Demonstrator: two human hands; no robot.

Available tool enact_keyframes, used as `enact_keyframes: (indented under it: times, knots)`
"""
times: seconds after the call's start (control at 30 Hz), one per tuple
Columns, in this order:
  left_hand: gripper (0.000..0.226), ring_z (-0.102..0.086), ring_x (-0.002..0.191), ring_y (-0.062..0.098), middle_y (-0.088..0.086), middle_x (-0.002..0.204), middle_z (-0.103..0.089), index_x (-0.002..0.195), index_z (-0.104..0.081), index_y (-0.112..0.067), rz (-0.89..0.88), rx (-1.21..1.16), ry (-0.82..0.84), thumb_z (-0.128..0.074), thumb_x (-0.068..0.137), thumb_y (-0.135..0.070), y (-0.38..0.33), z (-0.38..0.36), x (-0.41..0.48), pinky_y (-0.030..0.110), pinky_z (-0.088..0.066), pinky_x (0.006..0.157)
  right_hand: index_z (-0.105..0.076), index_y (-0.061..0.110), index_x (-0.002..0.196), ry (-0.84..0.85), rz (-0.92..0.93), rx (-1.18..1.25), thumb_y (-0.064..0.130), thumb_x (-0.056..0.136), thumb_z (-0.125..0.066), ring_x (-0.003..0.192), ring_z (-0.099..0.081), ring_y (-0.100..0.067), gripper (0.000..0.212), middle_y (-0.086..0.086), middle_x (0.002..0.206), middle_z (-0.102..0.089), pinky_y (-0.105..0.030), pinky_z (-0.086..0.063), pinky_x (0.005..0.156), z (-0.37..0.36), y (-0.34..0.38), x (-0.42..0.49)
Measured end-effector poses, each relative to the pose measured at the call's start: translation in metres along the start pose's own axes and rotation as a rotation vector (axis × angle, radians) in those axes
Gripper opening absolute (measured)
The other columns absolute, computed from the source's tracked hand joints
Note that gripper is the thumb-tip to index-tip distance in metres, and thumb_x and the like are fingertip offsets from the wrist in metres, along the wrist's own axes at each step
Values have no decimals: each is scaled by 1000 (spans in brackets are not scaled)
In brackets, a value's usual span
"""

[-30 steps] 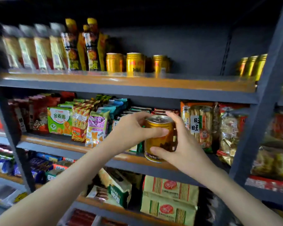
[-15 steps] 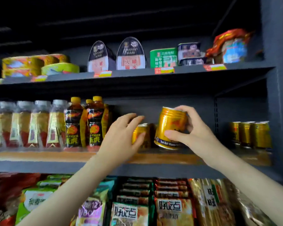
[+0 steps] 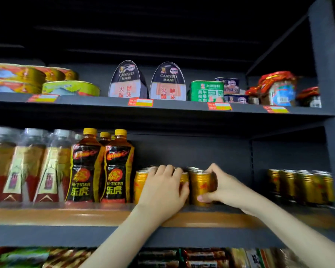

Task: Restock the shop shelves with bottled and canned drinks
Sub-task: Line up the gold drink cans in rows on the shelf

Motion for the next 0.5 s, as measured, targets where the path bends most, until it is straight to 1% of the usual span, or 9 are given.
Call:
enact_keyframes:
  times: [0.1, 0.2, 0.23, 0.3, 0.33, 0.37, 0.4, 0.43, 0.5]
  knots:
    - [37, -62, 76, 23, 2, 82, -64, 93, -66, -17, -3, -3, 17, -39, 82, -40, 0, -1, 1, 34, -51, 70, -36, 33, 103, 42, 27, -146, 37, 75, -80, 79, -61, -5, 52, 8, 92, -64, -18, -43, 60, -1, 3, 1]
    - [45, -58, 100, 24, 3, 107, -62, 118, -60, -16, 6, -13, 102, -34, 89, -39, -1, -1, 2, 37, -45, 89, -34, 32, 110, 46, 39, -238, 42, 77, -78, 82, -57, -3, 56, 11, 98, -57, -18, -42, 62, -2, 3, 2]
    - [45, -59, 100, 24, 3, 107, -62, 118, -60, -16, 12, -9, 81, -35, 89, -38, -3, 1, 2, 37, -45, 89, -34, 33, 113, 28, 40, -254, 45, 77, -77, 87, -56, -3, 58, 11, 105, -55, -19, -43, 67, -2, 3, 2]
    - [38, -63, 84, 23, 3, 91, -64, 102, -67, -15, 20, -4, 38, -42, 85, -38, -12, 8, 2, 37, -52, 77, -35, 34, 126, -49, 48, -296, 49, 80, -72, 107, -51, -7, 61, 9, 127, -47, -23, -46, 83, 3, 4, -3]
    - [32, -64, 78, 23, 4, 86, -64, 96, -69, -15, 28, -16, 10, -50, 83, -36, -18, 10, 1, 36, -53, 72, -33, 32, 135, -111, 72, -349, 50, 83, -68, 120, -46, -9, 64, 9, 138, -40, -25, -43, 95, 7, 8, -9]
    - [27, -64, 77, 24, 5, 85, -65, 95, -69, -14, 32, -31, -46, -61, 79, -33, -27, 13, 0, 37, -54, 71, -29, 31, 142, -181, 120, -413, 49, 88, -63, 131, -38, -9, 66, 11, 146, -32, -26, -37, 104, 13, 12, -18]
    - [30, -65, 79, 25, 7, 88, -66, 99, -69, -12, 35, -47, -84, -71, 75, -29, -38, 14, -1, 37, -55, 72, -25, 30, 146, -252, 189, -461, 46, 92, -58, 138, -30, -8, 66, 12, 151, -27, -24, -30, 108, 20, 17, -29]
    - [38, -66, 82, 27, 9, 93, -67, 103, -68, -10, 42, -79, -99, -77, 70, -26, -52, 15, -1, 38, -55, 73, -23, 30, 148, -316, 256, -479, 42, 95, -54, 140, -26, -6, 62, 13, 152, -25, -20, -26, 109, 26, 20, -42]
    - [46, -68, 85, 27, 11, 98, -68, 108, -67, -8, 53, -163, -145, -81, 66, -21, -85, 16, 1, 37, -56, 72, -25, 30, 148, -406, 318, -481, 35, 98, -49, 139, -26, -3, 56, 14, 152, -27, -16, -25, 108, 41, 15, -67]
Point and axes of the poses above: each hand's wrist, its own x-axis towards the middle knuckle, its own z-axis out of the back of the hand, y = z × x, the point moved 7 cm from there along x, towards the middle knuckle
